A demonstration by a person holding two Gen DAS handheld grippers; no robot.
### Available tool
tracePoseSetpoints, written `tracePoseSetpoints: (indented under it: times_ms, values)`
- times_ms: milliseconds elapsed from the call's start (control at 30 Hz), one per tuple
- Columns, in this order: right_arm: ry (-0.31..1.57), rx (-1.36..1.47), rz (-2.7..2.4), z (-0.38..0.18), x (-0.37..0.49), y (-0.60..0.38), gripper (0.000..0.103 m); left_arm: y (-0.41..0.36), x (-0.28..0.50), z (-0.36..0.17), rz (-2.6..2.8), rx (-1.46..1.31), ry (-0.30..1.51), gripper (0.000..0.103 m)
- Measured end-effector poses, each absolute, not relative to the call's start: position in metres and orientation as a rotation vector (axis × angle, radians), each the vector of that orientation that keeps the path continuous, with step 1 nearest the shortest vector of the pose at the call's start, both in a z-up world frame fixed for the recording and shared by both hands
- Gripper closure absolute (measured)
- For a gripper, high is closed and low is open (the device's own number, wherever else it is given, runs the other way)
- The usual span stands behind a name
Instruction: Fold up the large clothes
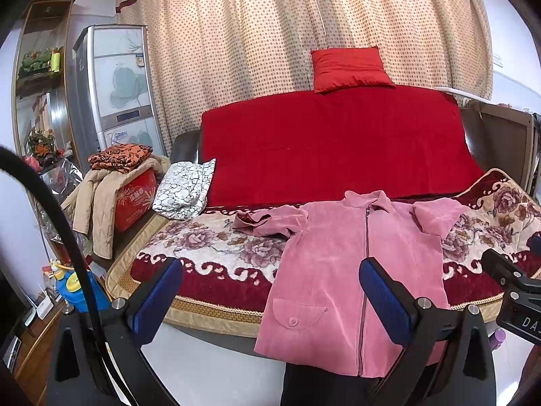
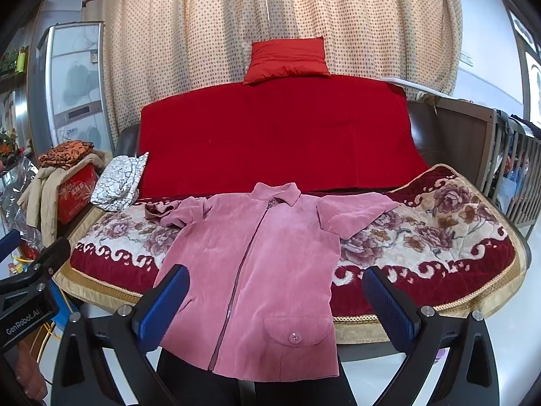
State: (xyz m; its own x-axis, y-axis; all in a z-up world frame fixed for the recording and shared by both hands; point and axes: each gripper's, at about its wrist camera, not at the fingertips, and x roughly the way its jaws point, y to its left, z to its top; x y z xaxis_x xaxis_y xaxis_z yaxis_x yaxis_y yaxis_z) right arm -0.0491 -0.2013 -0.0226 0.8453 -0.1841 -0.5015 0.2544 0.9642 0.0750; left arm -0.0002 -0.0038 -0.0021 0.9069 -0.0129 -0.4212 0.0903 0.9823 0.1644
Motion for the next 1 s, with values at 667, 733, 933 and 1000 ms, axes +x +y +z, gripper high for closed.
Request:
tracePoseSetpoints:
  times_ms: [667, 733, 933, 1000]
  values:
    - [0.527, 0.131, -0.236, -0.024, -0.046, -0.203, 0.000, -0.008, 0.004, -0.008, -0.081, 0.199, 0.458, 0.000]
    - [0.528, 0.129, -0.237, -0.025, -0.045, -0.203, 0.000, -0.010, 0.006, -0.011, -0.085, 0.200, 0.467, 0.000]
    - [0.547, 0.133, -0.240, -0.030, -0.040, -0.204, 0.000, -0.012, 0.010, -0.016, -0.093, 0.205, 0.484, 0.000]
    - [0.552, 0.135, -0.239, -0.032, -0.039, -0.204, 0.000, -0.012, 0.010, -0.017, -0.094, 0.205, 0.483, 0.000]
